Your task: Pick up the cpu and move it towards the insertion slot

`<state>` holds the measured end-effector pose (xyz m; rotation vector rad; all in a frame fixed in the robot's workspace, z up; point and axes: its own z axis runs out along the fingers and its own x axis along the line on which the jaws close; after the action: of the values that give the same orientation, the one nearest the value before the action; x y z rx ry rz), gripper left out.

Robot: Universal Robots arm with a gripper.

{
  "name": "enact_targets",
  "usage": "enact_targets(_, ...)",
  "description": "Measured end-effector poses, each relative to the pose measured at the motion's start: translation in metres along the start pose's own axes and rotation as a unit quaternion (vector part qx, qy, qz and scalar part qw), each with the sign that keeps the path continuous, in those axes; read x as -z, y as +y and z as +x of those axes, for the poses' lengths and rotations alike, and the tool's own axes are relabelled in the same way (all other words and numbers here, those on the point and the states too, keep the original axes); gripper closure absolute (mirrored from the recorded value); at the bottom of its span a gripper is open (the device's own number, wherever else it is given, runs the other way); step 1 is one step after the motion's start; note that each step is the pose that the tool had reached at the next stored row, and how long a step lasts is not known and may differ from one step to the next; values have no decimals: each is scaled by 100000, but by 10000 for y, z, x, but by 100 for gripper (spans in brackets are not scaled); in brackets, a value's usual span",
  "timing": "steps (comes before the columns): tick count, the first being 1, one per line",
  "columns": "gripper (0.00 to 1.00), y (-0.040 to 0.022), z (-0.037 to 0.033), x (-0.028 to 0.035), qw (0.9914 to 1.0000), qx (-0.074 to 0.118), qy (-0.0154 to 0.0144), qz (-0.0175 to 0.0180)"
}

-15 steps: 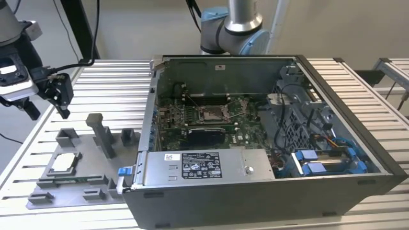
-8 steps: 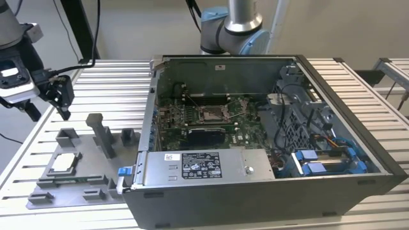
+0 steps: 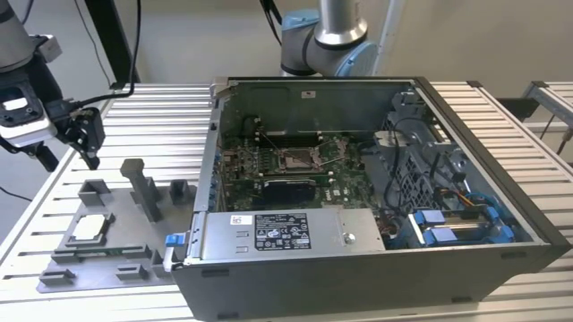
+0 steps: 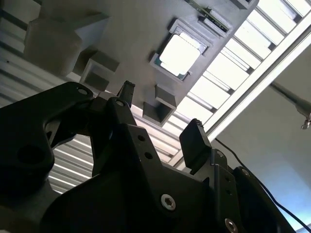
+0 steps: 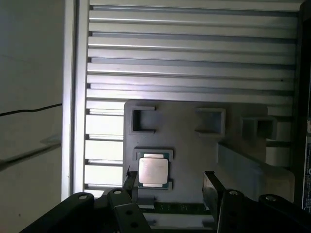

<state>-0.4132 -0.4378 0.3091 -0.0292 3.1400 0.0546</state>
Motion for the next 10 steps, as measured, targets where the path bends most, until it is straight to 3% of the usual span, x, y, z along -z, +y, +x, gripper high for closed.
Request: enact_targets(10, 0, -1, 0, -21, 100000, 2, -7, -5)
